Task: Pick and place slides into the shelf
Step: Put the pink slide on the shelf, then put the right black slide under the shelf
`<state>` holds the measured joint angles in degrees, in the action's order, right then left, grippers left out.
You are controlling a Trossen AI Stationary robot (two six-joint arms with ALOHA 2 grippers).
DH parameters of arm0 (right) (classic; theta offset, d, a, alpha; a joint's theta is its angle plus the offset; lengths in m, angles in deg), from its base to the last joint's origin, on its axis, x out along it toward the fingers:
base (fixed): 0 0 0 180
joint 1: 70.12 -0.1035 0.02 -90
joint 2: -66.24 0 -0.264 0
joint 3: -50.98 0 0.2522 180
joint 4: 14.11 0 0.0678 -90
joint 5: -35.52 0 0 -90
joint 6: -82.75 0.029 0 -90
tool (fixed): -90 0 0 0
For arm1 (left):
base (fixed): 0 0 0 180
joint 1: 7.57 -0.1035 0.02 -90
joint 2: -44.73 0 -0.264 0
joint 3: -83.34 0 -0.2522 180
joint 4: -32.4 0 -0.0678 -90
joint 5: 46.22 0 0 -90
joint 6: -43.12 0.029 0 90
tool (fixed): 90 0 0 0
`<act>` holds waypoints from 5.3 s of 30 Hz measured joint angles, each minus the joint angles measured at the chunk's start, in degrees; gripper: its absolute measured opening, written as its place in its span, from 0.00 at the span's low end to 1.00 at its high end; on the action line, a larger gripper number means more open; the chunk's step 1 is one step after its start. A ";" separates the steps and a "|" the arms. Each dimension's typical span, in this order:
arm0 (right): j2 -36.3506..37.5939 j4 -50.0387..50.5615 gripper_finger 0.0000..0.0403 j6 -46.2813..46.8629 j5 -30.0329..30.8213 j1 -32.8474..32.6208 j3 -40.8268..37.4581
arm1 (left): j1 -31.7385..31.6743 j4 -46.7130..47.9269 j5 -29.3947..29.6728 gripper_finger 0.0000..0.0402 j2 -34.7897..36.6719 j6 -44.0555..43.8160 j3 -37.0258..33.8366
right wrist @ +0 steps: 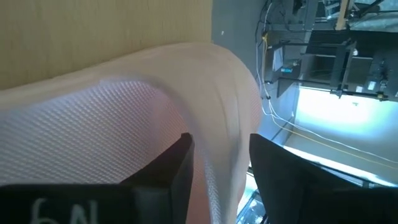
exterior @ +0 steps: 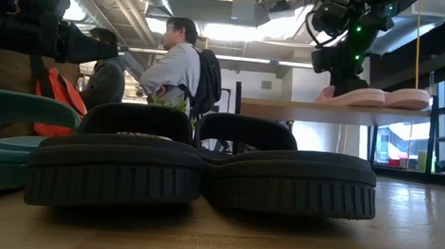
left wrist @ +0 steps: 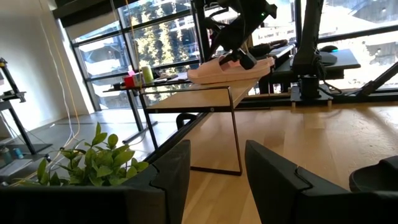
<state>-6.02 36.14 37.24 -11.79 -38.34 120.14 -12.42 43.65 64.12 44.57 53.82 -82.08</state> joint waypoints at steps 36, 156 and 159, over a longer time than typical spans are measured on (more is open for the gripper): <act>1.76 5.44 0.39 5.95 -7.09 2.68 0.96 | 0.01 0.01 0.02 0.36 0.00 0.00 0.00; -44.47 -8.52 0.39 52.30 -4.80 -58.04 23.02 | 0.00 0.03 -0.03 0.36 0.00 0.43 0.00; -44.47 -8.61 0.39 52.58 -6.44 -57.55 23.02 | 0.02 0.01 -0.04 0.36 0.01 0.42 0.00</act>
<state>-50.49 27.52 89.81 -18.22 -95.89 143.15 -12.41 43.67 64.08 44.57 54.25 -82.08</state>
